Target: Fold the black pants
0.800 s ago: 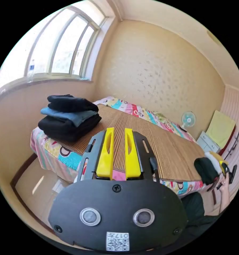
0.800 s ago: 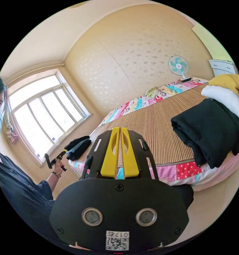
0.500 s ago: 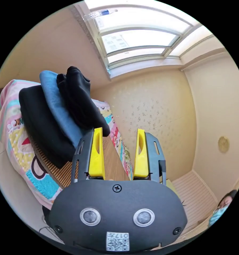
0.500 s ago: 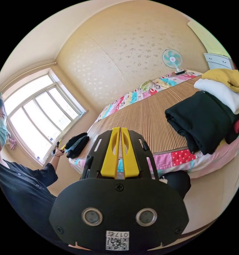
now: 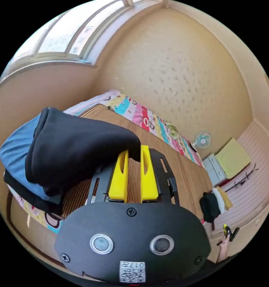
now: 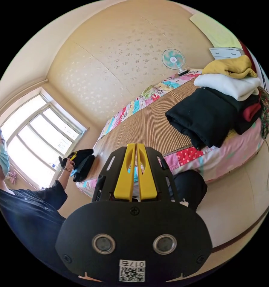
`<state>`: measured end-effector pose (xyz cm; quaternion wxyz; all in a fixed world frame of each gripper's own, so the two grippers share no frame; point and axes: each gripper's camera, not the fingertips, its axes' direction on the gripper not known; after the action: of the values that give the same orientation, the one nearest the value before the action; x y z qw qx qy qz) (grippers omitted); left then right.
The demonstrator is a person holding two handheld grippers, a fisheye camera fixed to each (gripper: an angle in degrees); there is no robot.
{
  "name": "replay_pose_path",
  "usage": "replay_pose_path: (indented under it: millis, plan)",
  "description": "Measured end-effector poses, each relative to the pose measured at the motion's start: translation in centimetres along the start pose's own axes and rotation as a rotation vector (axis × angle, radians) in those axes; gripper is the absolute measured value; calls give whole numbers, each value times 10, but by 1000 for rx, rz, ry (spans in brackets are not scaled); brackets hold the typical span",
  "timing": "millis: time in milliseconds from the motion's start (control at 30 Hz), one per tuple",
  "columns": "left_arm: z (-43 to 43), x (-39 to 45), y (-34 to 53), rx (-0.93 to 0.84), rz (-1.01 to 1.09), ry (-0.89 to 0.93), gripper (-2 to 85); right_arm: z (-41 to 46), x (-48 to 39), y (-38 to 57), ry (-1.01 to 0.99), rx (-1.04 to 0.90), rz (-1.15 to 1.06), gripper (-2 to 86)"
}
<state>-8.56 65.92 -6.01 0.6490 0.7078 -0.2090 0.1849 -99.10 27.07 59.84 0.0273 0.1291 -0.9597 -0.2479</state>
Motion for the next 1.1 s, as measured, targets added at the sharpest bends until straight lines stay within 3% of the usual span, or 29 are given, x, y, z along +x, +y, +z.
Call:
replay_pose_path:
  millis: [100, 200, 300, 467, 600, 800, 900, 1000, 1067, 1100]
  plan:
    - [38, 110, 57, -118, 342, 74, 65, 6, 17, 7, -31, -2, 26, 4]
    - [79, 188, 144, -268, 495, 275, 65, 16, 29, 15, -51, -6, 33, 6]
    - [127, 229, 235, -469, 486, 461, 65, 39, 38, 23, -61, -75, 14, 8]
    - [127, 248, 327, -509, 361, 549, 70, 91, 45, 32, -92, -275, -64, 27]
    - [117, 230, 343, -540, 183, 652, 75, 133, 44, 39, -62, -375, -122, 68]
    - [106, 227, 335, -578, 201, 619, 78, 234, 14, 27, -126, -508, -255, 153]
    - [104, 221, 325, -574, 200, 626, 79, 300, -20, 31, -157, -674, -365, 196]
    - [108, 213, 321, -574, 192, 603, 79, 368, -55, 67, 16, -801, -505, 216]
    - [113, 205, 320, -580, 159, 617, 78, 413, -80, 114, 380, -832, -748, 188]
    - [115, 199, 318, -587, 131, 629, 74, 419, -84, 125, 465, -820, -820, 179]
